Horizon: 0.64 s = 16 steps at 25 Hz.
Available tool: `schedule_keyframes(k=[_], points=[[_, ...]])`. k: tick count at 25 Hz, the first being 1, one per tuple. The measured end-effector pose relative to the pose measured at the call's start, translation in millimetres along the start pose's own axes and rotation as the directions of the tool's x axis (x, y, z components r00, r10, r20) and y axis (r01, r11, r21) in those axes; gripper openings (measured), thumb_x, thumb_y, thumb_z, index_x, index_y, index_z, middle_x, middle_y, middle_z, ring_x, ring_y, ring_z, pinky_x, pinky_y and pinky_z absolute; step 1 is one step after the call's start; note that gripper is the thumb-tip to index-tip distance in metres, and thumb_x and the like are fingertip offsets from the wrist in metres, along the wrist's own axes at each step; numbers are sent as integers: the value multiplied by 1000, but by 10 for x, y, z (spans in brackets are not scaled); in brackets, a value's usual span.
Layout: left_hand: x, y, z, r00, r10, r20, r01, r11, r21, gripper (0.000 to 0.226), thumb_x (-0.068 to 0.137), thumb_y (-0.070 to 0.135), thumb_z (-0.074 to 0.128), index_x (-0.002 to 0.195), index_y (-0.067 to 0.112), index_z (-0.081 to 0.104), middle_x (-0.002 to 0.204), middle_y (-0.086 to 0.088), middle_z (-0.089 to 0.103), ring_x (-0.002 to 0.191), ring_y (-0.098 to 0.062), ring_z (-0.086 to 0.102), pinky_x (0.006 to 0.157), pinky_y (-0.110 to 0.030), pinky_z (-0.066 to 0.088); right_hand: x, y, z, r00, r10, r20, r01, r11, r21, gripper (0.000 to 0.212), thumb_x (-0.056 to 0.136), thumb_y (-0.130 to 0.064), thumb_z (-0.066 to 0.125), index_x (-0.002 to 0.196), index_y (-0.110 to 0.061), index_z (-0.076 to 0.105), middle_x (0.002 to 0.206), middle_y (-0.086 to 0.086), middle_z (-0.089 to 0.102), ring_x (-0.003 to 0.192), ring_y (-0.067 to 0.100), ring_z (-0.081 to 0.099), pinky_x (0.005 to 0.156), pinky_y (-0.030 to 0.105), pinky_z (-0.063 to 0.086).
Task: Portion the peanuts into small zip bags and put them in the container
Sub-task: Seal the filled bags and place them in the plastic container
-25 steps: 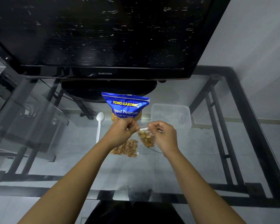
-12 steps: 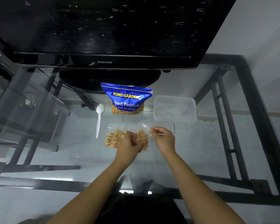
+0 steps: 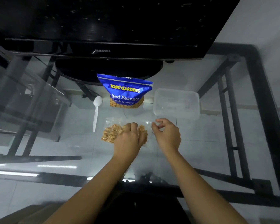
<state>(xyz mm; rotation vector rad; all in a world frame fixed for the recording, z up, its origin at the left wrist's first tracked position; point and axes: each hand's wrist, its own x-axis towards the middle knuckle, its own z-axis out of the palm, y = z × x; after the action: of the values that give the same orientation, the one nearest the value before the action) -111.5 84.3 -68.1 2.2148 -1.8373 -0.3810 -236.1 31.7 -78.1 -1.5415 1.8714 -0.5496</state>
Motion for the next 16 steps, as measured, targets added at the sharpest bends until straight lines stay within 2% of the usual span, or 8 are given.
schedule_keyframes(k=[2,3,5,7,9,12,14,16], points=[[168,106,-136,995,-102,-6,98,972,-213,38,91,38,49,105,5,61,97,-17,67,70,-32,67,58,-38,53,-16,15,-195,984,-109,-144,117,992,53,19,84,-34,62,97,-21,66,81,-4,60,78,15,56,63,28,46],[273,179,-171,990,-140,3,135,950,-282,38,92,35,51,114,5,58,107,-17,65,79,-32,67,70,-39,53,28,55,-289,964,-147,-222,165,984,67,19,84,-29,63,99,-19,64,85,-1,59,83,17,55,70,32,48],[485,355,-152,992,-117,41,124,933,-337,42,93,29,52,126,5,52,120,-17,61,95,-30,64,84,-38,49,217,171,-456,953,-98,-287,130,987,94,35,85,-24,61,118,-14,55,110,7,56,104,24,52,92,39,46],[621,540,-86,986,-85,142,133,920,-370,50,93,26,50,136,2,40,128,-20,56,114,-30,56,94,-36,43,454,294,-611,982,40,-184,-20,993,112,59,89,-25,57,139,-7,31,140,14,40,129,28,38,110,39,31],[731,664,-25,943,-166,287,279,867,-414,57,95,28,48,142,1,28,136,-21,49,125,-31,47,100,-34,38,684,421,-698,991,134,-8,-132,983,128,71,93,-28,51,147,-4,12,153,13,23,141,27,24,116,33,19],[839,749,29,871,-244,427,436,784,-442,67,96,33,44,148,7,13,150,-15,33,136,-29,36,106,-32,33,908,556,-717,975,153,164,-179,971,159,67,94,-37,46,147,-10,16,153,10,29,139,26,30,116,40,25],[866,771,40,863,-245,442,446,781,-438,68,95,35,45,149,9,12,154,-12,26,139,-28,30,109,-33,30,959,557,-746,974,148,172,-179,967,181,64,94,-41,43,147,-13,20,153,7,30,139,25,30,116,41,26],[866,776,30,865,-257,431,442,797,-412,70,94,38,46,148,9,12,157,-10,19,142,-28,24,111,-33,26,954,533,-778,978,128,167,-158,970,183,64,96,-41,39,148,-12,17,156,5,22,143,22,21,118,37,18]])
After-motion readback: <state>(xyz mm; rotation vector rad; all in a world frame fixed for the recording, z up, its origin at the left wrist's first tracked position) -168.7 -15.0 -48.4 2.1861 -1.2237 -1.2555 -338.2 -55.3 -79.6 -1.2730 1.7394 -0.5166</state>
